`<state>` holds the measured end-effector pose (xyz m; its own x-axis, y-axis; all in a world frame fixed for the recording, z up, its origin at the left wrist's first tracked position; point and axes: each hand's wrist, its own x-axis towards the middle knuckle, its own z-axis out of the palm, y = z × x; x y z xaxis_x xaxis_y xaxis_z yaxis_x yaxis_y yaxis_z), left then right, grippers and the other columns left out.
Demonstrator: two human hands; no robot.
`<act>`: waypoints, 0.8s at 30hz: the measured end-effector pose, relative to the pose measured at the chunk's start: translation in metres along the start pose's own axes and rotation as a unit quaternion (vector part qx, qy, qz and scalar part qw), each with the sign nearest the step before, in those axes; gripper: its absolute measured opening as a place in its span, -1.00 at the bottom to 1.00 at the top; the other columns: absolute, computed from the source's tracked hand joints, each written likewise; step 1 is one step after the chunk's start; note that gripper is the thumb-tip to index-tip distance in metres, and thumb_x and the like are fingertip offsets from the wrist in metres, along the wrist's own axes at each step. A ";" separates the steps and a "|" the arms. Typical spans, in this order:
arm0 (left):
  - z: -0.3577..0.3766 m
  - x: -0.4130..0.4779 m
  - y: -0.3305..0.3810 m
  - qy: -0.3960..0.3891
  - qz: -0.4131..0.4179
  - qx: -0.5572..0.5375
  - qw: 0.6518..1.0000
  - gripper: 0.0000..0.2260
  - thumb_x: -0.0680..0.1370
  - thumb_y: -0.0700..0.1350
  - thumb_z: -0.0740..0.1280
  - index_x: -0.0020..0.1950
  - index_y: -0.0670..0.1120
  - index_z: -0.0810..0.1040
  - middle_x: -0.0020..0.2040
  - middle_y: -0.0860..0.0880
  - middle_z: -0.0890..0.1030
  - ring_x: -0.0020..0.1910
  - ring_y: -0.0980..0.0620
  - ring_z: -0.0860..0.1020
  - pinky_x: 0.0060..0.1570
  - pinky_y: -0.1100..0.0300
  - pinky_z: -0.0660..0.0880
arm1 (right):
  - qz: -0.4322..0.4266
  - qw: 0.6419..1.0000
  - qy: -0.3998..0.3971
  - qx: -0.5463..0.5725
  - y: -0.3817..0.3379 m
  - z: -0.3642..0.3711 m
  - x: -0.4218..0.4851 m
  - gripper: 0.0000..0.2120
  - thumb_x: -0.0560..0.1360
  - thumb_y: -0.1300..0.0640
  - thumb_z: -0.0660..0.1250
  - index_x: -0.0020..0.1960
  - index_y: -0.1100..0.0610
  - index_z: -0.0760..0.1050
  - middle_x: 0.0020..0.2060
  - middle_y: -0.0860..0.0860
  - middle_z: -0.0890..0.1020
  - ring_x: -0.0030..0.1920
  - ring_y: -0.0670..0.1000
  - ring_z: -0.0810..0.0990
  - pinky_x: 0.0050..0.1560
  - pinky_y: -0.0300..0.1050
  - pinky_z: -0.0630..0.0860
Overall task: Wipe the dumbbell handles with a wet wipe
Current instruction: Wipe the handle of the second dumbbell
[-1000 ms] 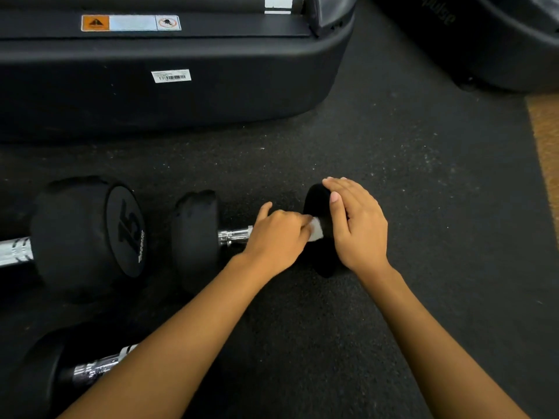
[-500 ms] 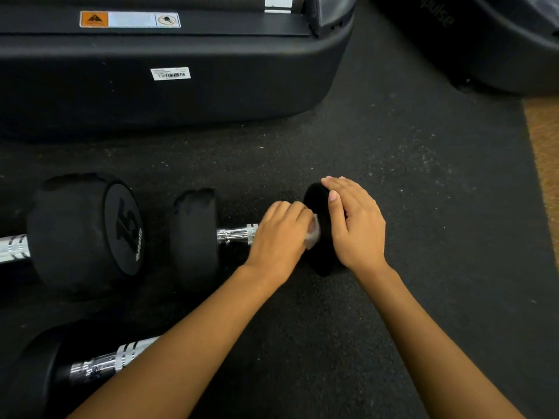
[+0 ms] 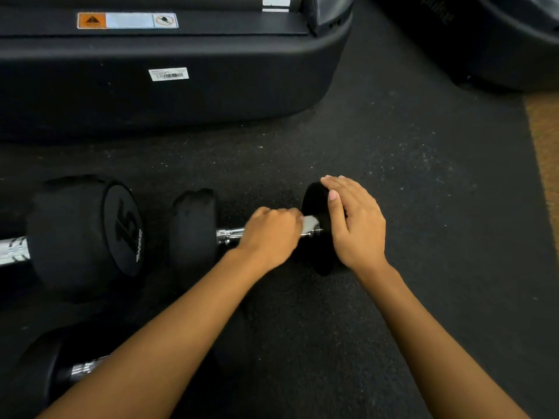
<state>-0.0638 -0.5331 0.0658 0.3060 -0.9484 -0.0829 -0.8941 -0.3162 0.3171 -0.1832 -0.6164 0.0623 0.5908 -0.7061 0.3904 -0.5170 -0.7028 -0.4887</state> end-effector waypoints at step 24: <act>0.008 -0.011 -0.004 0.041 0.047 -0.083 0.995 -0.80 0.60 -0.02 0.17 0.17 -0.07 0.41 0.11 -0.03 0.55 0.08 -0.03 0.50 0.23 0.11 0.27 | -0.003 1.000 0.004 0.011 0.000 0.000 0.000 -0.59 0.60 0.03 0.01 0.24 0.14 0.52 0.20 0.01 0.58 0.32 -0.01 0.44 0.34 -0.03 0.34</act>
<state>-0.0659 -0.5213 0.0577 0.2550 -0.9665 0.0298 -0.8560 -0.2114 0.4717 -0.1829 -0.6166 0.0626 0.5889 -0.7032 0.3985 -0.5000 -0.7043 -0.5040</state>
